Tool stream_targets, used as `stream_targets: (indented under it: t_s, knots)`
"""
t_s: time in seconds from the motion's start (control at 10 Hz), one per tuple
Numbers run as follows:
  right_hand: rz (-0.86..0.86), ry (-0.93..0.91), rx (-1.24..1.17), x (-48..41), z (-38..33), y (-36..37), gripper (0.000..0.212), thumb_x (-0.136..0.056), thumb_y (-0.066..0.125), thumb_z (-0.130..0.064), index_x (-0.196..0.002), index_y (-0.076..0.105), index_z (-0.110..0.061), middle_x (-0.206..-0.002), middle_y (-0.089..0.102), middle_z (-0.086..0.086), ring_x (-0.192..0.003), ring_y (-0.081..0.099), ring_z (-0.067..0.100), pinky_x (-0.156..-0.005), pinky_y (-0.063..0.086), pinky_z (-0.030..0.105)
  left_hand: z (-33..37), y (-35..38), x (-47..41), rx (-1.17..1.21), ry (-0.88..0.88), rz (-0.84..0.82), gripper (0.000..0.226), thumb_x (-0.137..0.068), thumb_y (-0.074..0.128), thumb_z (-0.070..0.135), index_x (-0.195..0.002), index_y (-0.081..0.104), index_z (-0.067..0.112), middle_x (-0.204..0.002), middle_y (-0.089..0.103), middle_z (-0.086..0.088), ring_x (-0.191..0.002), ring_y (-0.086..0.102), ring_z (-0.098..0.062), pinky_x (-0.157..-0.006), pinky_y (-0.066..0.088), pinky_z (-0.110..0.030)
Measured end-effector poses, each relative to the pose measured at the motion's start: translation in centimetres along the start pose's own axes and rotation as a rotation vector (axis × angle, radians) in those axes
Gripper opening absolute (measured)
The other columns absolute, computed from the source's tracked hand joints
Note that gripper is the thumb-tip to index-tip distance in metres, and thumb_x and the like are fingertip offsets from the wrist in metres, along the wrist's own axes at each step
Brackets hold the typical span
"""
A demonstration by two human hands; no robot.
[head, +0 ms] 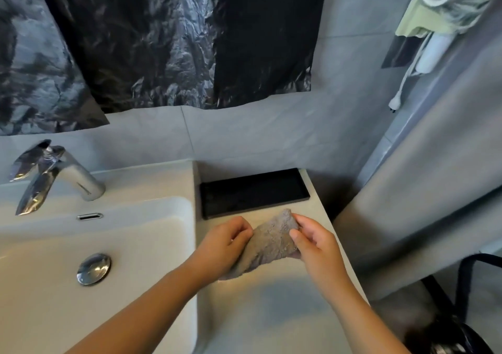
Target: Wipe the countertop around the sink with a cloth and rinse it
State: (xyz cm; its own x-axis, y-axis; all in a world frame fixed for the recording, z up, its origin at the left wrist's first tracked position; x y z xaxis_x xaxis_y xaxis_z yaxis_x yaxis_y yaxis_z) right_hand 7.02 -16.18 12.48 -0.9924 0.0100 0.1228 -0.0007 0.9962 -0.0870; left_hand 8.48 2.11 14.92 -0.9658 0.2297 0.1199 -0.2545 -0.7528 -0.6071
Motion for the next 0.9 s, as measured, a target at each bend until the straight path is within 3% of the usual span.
stream_targets:
  t_s: [0.1, 0.2, 0.3, 0.4, 0.5, 0.6, 0.7, 0.8, 0.9]
  knots:
    - [0.021, 0.069, -0.056, -3.5, 1.8, -1.6, 0.031, -0.097, 0.046, -0.004, -0.119, 0.062, -0.019, -0.112, 0.068, 0.004, -0.102, 0.066, 0.017, -0.075, 0.058, 0.03, -1.7, 1.4, -3.4, 0.122, -0.16, -0.152, 0.04, -0.073, 0.069, 0.059, -0.082, 0.065, 0.02, -0.074, 0.067, -0.002, -0.066, 0.062, -0.009, -0.061, 0.051, -0.026]
    - [0.031, 0.099, -0.055, -7.0, 3.2, -2.8, 0.031, -0.097, 0.046, -0.003, -0.117, 0.063, -0.02, -0.11, 0.069, 0.004, -0.101, 0.067, 0.017, -0.076, 0.058, 0.031, -3.2, 2.9, -6.4, 0.224, -0.245, -0.255, 0.043, -0.074, 0.074, 0.05, -0.076, 0.064, 0.008, -0.063, 0.058, 0.0, -0.058, 0.054, -0.011, -0.058, 0.043, -0.025]
    - [0.034, 0.125, -0.044, -10.6, 4.7, -3.6, 0.029, -0.097, 0.046, -0.003, -0.116, 0.063, -0.018, -0.106, 0.069, 0.002, -0.097, 0.068, 0.014, -0.072, 0.058, 0.028, -4.2, 3.3, -9.8, 0.29, -0.302, -0.099, 0.033, -0.09, 0.061, 0.037, -0.077, 0.06, 0.006, -0.063, 0.057, -0.002, -0.054, 0.053, -0.011, -0.055, 0.044, -0.024]
    - [0.027, 0.088, 0.044, -14.2, 5.9, -4.3, 0.03, -0.098, 0.044, -0.004, -0.117, 0.062, -0.018, -0.107, 0.068, 0.003, -0.096, 0.068, 0.013, -0.07, 0.058, 0.026, -4.2, 4.1, -13.4, 0.135, -0.243, -0.009, 0.026, -0.095, 0.052, 0.034, -0.086, 0.056, 0.01, -0.07, 0.061, -0.006, -0.051, 0.061, -0.011, -0.046, 0.046, -0.024]
    - [0.024, 0.092, 0.139, -17.5, 8.1, -4.7, 0.03, -0.098, 0.043, -0.006, -0.123, 0.06, -0.011, -0.111, 0.067, 0.007, -0.098, 0.067, 0.015, -0.071, 0.059, 0.027, -4.5, 3.9, -17.7, -0.159, -0.105, 0.027, 0.029, -0.092, 0.056, 0.037, -0.079, 0.053, 0.011, -0.064, 0.059, -0.004, -0.055, 0.06, -0.018, -0.056, 0.047, -0.033]
    - [0.091, 0.075, 0.199, -20.5, 9.8, -4.7, 0.035, -0.097, 0.047, -0.012, -0.132, 0.053, -0.011, -0.12, 0.063, 0.009, -0.107, 0.063, 0.02, -0.083, 0.057, 0.035, -6.1, 4.2, -21.3, -0.23, -0.121, 0.072, 0.029, -0.089, 0.06, 0.041, -0.084, 0.055, 0.013, -0.067, 0.054, 0.003, -0.067, 0.055, -0.02, -0.054, 0.037, -0.03]
    - [0.12, 0.072, 0.406, -22.8, 9.9, -4.4, 0.044, -0.097, 0.051, -0.021, -0.139, 0.045, -0.011, -0.135, 0.054, 0.008, -0.123, 0.052, 0.021, -0.097, 0.042, 0.026, -8.2, 4.9, -23.0, -0.298, -0.286, 0.033, 0.039, -0.092, 0.054, 0.042, -0.118, 0.053, 0.013, -0.106, 0.058, -0.007, -0.099, 0.057, -0.027, -0.074, 0.044, -0.03]
    - [0.108, 0.082, 0.498, -23.0, 10.1, -4.6, 0.053, -0.096, 0.053, -0.024, -0.144, 0.036, -0.012, -0.147, 0.039, 0.009, -0.132, 0.042, 0.022, -0.107, 0.039, 0.035, -8.8, 4.6, -22.6, -0.539, -0.265, 0.002, 0.035, -0.094, 0.048, 0.036, -0.117, 0.051, 0.01, -0.116, 0.052, -0.012, -0.099, 0.055, -0.03, -0.076, 0.046, -0.034]
    - [0.139, 0.059, 0.482, -20.4, 9.4, -5.3, 0.046, -0.095, 0.054, -0.021, -0.14, 0.044, -0.015, -0.14, 0.046, 0.005, -0.123, 0.049, 0.016, -0.099, 0.044, 0.03, -8.5, 4.2, -19.4, -0.477, -0.194, 0.012, 0.03, -0.093, 0.051, 0.032, -0.116, 0.055, 0.013, -0.113, 0.056, -0.008, -0.097, 0.058, -0.025, -0.078, 0.049, -0.033]
Point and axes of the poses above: each hand's wrist, its own x-axis away from the middle knuckle, its own y-axis out of the palm, z = x × y, the point moved 6 cm from there along -x, towards the middle knuckle
